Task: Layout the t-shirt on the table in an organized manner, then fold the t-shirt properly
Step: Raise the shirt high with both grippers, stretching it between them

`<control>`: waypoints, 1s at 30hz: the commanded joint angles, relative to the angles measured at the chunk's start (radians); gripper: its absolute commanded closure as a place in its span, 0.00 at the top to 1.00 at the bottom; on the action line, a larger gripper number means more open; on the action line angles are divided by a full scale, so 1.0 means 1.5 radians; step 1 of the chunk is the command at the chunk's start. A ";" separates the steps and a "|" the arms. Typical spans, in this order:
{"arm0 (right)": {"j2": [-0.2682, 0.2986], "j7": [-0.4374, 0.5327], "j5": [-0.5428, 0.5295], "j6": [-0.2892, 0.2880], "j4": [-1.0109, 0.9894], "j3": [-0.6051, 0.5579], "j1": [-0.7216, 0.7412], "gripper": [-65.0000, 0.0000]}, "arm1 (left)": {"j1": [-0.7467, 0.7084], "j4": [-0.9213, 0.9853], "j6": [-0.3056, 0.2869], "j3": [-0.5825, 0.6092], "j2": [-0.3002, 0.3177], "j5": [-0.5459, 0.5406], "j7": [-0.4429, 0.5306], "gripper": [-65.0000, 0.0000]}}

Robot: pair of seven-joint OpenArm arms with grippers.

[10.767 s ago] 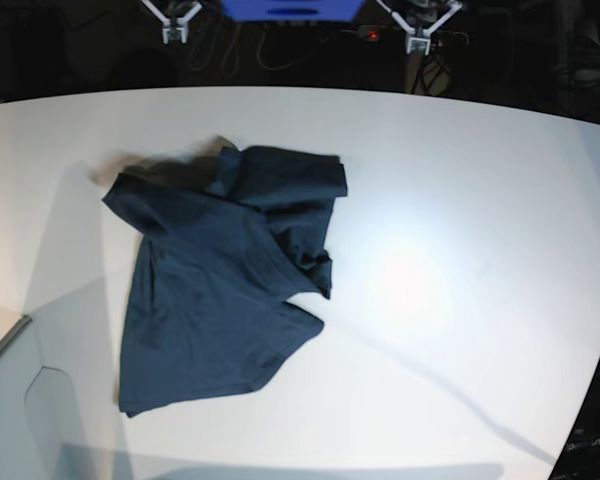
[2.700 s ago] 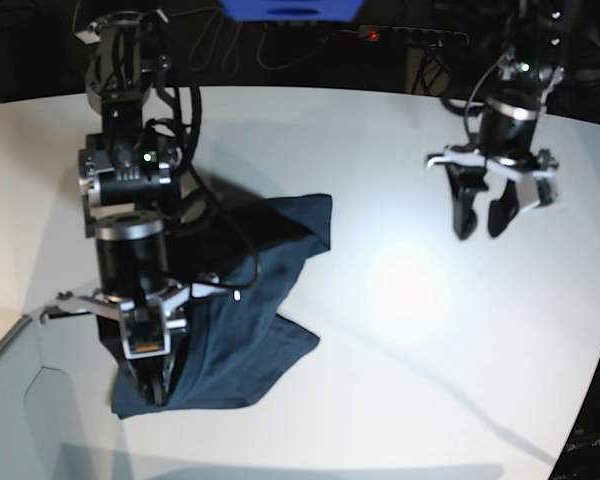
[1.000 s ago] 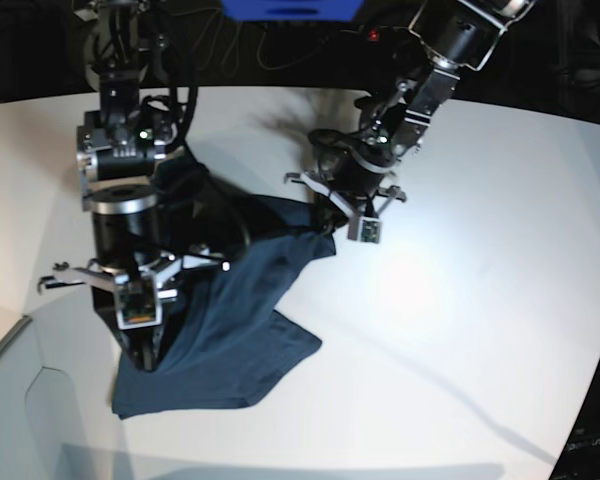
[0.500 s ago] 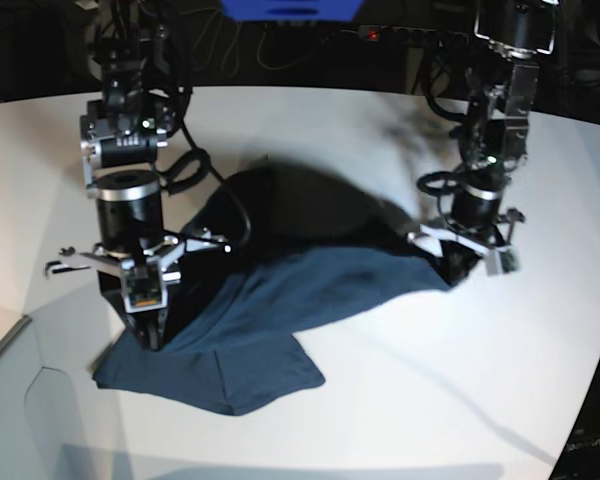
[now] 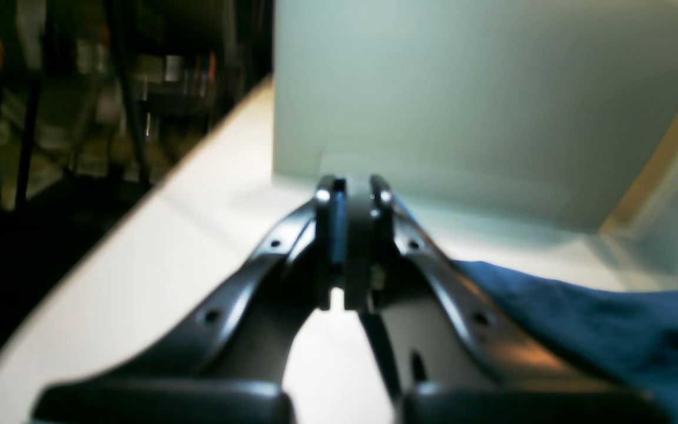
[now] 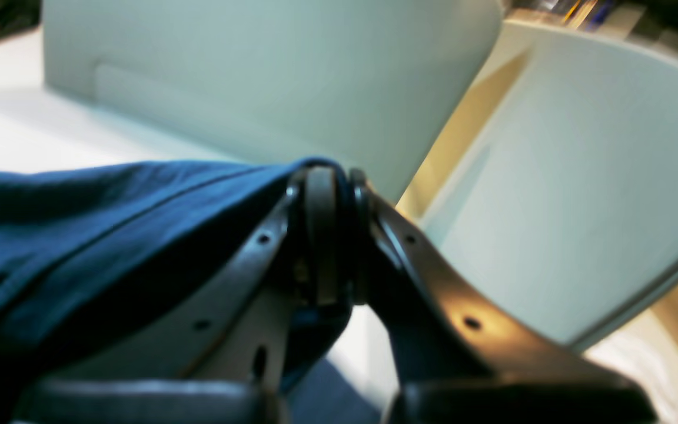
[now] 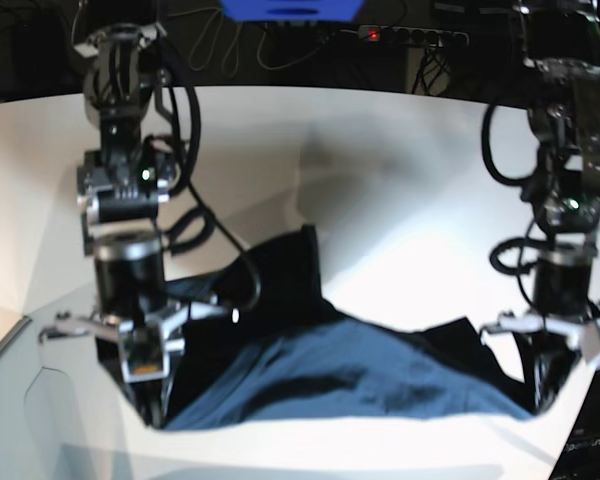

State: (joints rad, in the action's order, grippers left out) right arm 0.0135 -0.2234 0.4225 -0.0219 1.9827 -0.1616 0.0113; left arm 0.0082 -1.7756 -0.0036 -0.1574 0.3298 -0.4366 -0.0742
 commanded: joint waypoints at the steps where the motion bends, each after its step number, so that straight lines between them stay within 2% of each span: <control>1: -0.003 0.027 0.001 -0.011 0.013 -0.010 0.033 0.00 | 0.037 -0.020 0.005 -0.007 0.010 0.002 0.007 0.00; 5: -0.014 0.026 0.001 -0.076 0.011 -0.017 0.114 0.00 | 0.130 -0.020 0.005 -0.007 0.014 0.002 -0.028 0.00; 7: -0.024 0.026 0.003 -0.089 0.001 -0.018 0.157 0.00 | 0.170 -0.018 0.004 -0.006 0.015 0.002 -0.044 0.00; 15: -0.026 0.026 0.004 -0.089 -0.037 -0.018 0.272 0.00 | 0.310 -0.017 0.003 -0.003 0.012 0.002 -0.101 0.00; 20: -0.027 -0.011 0.004 -0.089 -0.039 -0.020 0.351 0.00 | 0.386 0.019 0.003 -0.005 0.014 0.002 -0.103 0.00; 30: -0.027 -0.053 0.004 -0.089 -0.040 -0.021 0.477 0.00 | 0.467 0.057 0.003 -0.004 0.013 0.002 -0.103 0.00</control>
State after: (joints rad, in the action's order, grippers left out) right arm -0.0223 -0.3202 0.4267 -0.1608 1.9110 -0.1932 0.6952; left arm 0.6701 -1.6768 0.0006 -0.1593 0.3382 -0.4351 -0.2577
